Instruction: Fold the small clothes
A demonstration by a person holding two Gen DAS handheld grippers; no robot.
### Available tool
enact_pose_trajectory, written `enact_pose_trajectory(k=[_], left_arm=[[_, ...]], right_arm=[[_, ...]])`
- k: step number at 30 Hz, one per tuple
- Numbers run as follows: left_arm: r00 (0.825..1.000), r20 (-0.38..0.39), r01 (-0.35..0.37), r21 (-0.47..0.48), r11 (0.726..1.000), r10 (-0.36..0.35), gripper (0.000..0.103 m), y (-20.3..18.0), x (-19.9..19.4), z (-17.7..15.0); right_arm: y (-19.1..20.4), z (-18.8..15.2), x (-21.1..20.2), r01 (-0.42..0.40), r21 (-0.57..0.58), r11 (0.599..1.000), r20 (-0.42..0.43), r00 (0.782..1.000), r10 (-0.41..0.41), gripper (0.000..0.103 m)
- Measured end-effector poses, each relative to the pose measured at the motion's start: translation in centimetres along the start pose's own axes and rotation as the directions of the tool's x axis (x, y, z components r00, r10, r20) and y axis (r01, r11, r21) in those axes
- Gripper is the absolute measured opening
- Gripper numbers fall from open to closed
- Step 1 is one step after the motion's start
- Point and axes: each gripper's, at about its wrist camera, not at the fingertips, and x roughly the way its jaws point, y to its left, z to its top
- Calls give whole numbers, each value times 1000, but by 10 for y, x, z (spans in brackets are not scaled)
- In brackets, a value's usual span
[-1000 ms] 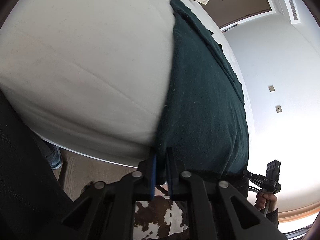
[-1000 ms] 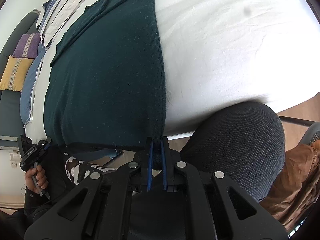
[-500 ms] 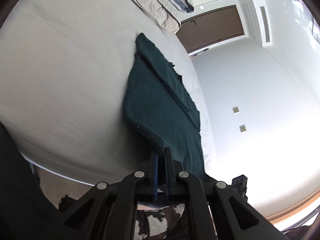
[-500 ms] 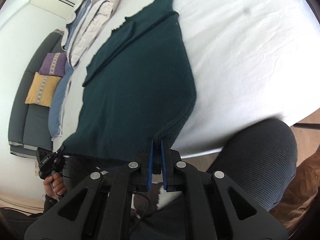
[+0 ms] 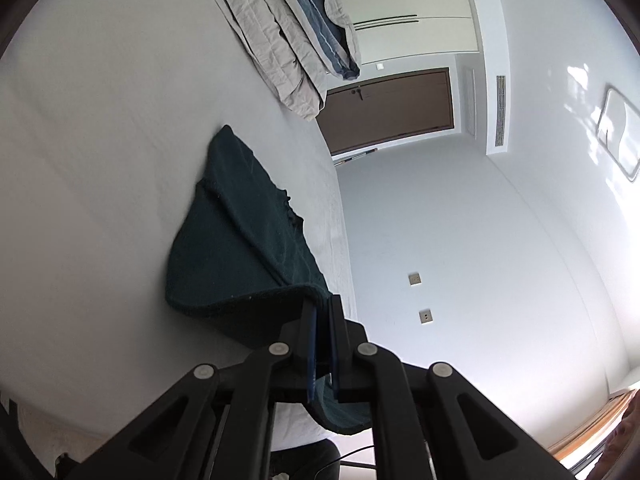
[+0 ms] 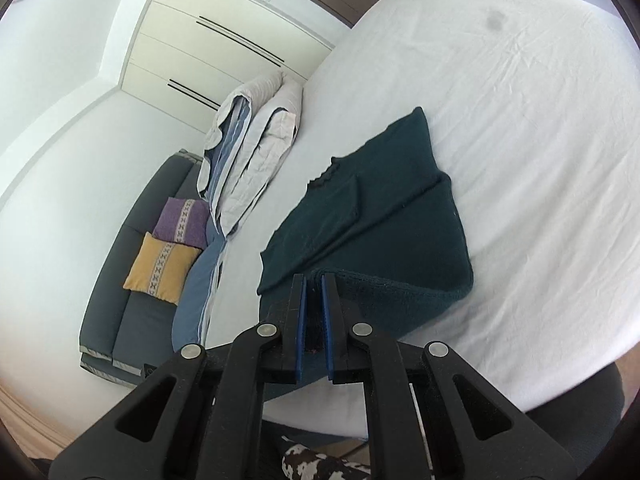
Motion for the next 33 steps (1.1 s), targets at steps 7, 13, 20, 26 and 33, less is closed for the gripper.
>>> enact_pose_trajectory(k=[7, 13, 20, 26, 33], left_arm=[[999, 39, 21, -15, 1000, -20, 6, -9, 40, 57], [999, 37, 5, -14, 1000, -4, 6, -11, 88, 100], [999, 13, -35, -50, 998, 35, 6, 9, 157, 133], [993, -18, -120, -7, 993, 119, 6, 22, 197, 140], [970, -26, -242, 36, 970, 243, 38, 49, 186, 134]], right_arm=[[-9, 76, 45, 4, 63, 998, 89, 996, -10, 6], [-29, 130, 91, 37, 107, 994, 134, 990, -51, 6], [-52, 183, 155, 104, 141, 985, 153, 980, -125, 1], [-38, 199, 204, 266, -99, 959, 133, 959, -252, 1], [10, 152, 253, 405, -615, 677, 142, 901, -410, 53]])
